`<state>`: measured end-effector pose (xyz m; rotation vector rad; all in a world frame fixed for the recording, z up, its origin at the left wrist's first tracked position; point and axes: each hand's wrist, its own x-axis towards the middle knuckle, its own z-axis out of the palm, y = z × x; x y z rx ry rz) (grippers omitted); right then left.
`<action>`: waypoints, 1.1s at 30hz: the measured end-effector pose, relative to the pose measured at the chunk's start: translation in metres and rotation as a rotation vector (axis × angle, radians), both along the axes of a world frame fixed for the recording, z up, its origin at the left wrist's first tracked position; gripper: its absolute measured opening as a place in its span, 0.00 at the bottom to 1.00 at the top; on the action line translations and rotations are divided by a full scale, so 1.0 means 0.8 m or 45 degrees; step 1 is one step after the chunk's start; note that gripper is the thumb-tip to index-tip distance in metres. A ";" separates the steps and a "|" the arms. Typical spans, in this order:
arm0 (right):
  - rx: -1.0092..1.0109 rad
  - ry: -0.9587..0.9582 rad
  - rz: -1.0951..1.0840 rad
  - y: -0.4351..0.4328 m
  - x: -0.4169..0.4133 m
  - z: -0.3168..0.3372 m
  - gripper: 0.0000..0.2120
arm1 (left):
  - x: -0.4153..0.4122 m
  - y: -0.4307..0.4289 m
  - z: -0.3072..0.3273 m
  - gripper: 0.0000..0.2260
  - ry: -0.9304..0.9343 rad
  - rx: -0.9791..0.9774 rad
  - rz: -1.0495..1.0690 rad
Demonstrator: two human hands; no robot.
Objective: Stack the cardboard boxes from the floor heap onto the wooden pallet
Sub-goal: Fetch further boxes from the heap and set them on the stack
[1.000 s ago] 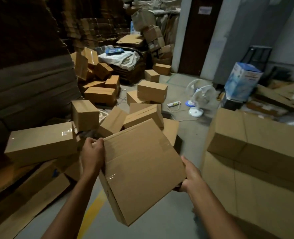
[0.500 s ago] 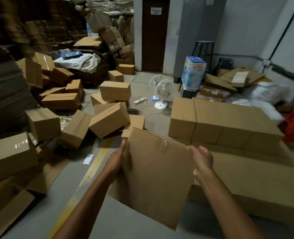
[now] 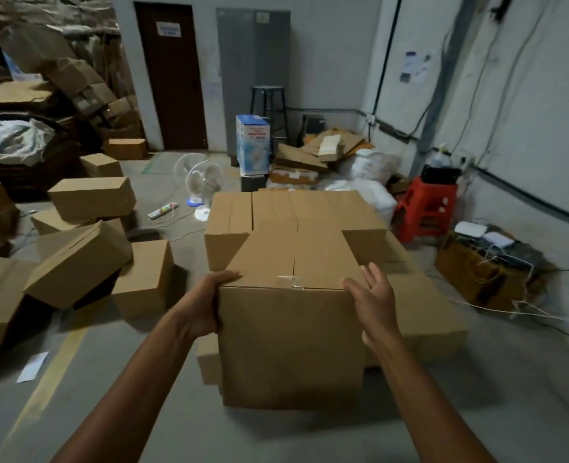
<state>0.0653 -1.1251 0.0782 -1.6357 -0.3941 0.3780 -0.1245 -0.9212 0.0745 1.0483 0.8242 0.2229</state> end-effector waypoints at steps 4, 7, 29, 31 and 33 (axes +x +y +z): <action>-0.017 -0.025 -0.102 -0.054 0.083 -0.016 0.19 | 0.101 -0.054 0.011 0.17 -0.083 0.125 -0.040; -0.040 -0.036 -0.068 -0.081 0.157 -0.017 0.08 | 0.178 -0.081 0.014 0.15 -0.196 0.249 -0.112; -0.431 0.692 -0.191 -0.220 0.721 -0.004 0.24 | 0.772 -0.199 -0.069 0.20 -0.233 -0.064 -0.281; -0.355 0.647 -0.196 -0.233 0.772 -0.013 0.21 | 0.824 -0.212 -0.076 0.23 -0.220 -0.089 -0.230; -0.295 0.624 -0.164 -0.251 0.822 -0.015 0.18 | 0.878 -0.237 -0.074 0.23 -0.148 -0.050 -0.125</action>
